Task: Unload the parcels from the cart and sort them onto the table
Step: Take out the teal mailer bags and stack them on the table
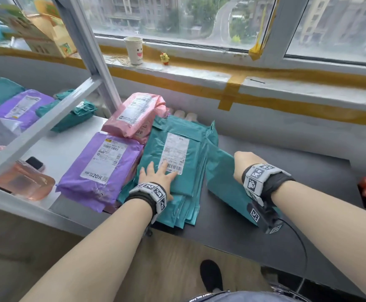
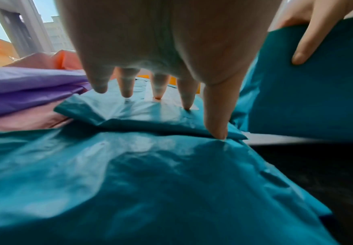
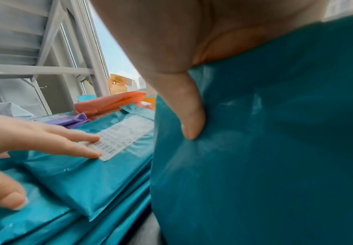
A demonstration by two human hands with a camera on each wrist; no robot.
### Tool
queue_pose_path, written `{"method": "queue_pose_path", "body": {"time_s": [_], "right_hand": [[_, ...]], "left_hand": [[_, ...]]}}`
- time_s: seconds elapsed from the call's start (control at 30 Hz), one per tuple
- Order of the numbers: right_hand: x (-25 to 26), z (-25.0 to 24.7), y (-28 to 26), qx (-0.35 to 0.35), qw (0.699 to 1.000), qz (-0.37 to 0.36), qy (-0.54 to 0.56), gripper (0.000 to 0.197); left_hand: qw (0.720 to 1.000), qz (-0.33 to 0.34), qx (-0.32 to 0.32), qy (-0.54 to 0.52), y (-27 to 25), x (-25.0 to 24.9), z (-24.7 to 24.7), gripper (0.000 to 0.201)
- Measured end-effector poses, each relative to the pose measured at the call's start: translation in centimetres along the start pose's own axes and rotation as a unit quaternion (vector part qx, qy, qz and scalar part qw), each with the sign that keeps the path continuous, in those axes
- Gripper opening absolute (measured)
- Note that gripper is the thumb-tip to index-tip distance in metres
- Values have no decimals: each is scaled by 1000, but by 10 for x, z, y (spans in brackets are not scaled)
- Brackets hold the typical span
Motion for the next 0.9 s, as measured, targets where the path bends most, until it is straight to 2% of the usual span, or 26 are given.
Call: {"method": "queue_pose_path", "body": {"time_s": [0.13, 0.23, 0.33, 0.4, 0.47, 0.5, 0.57, 0.6, 0.63, 0.67, 0.7, 0.73, 0.77, 0.83, 0.9], "right_hand": [[-8, -23, -5, -106, 994, 22, 32, 13], [0, -44, -11, -197, 979, 17, 46, 22], [15, -59, -15, -248, 965, -41, 76, 24], [25, -62, -12, -273, 954, -75, 102, 26], [35, -60, -5, -306, 934, -108, 148, 28], [42, -58, -2, -331, 918, -129, 176, 27], [55, -49, 6, -362, 889, -170, 224, 25], [62, -42, 10, -353, 886, -180, 241, 27], [68, -33, 15, -326, 896, -183, 241, 30], [73, -22, 20, -284, 913, -191, 224, 32], [78, -10, 26, -238, 928, -205, 201, 33], [82, 2, 32, -197, 938, -221, 183, 33], [86, 11, 38, -161, 943, -233, 172, 33], [89, 23, 48, -98, 951, -245, 160, 35], [90, 27, 53, -48, 955, -248, 154, 36]], "left_hand": [[999, -34, -30, 0, -3, 9, -3, 78], [995, -54, -77, -33, -7, 13, -4, 68], [981, -58, -143, -117, -13, 20, -10, 51], [951, -70, -186, -235, -16, 28, -18, 39], [888, -66, -213, -402, -18, 37, -22, 26], [845, -62, -223, -483, -21, 41, -26, 26], [736, -82, -244, -626, -27, 50, -31, 27], [680, -98, -246, -684, -31, 55, -34, 30], [635, -111, -243, -725, -35, 59, -36, 33], [604, -123, -238, -750, -37, 65, -36, 35], [588, -132, -234, -763, -39, 70, -36, 36], [587, -135, -235, -762, -41, 74, -36, 35], [621, -139, -245, -731, -42, 77, -36, 35], [742, -144, -275, -594, -45, 79, -38, 37], [845, -134, -298, -423, -51, 71, -43, 38]]}}
Point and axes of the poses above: each hand's wrist, its own y-axis towards the middle knuckle, its own z-axis out of the palm, x = y × z, the point moved 3 cm from there along y, towards the middle knuckle, and after that the axes turned 14 degrees about -y, right-handed, at the moved point
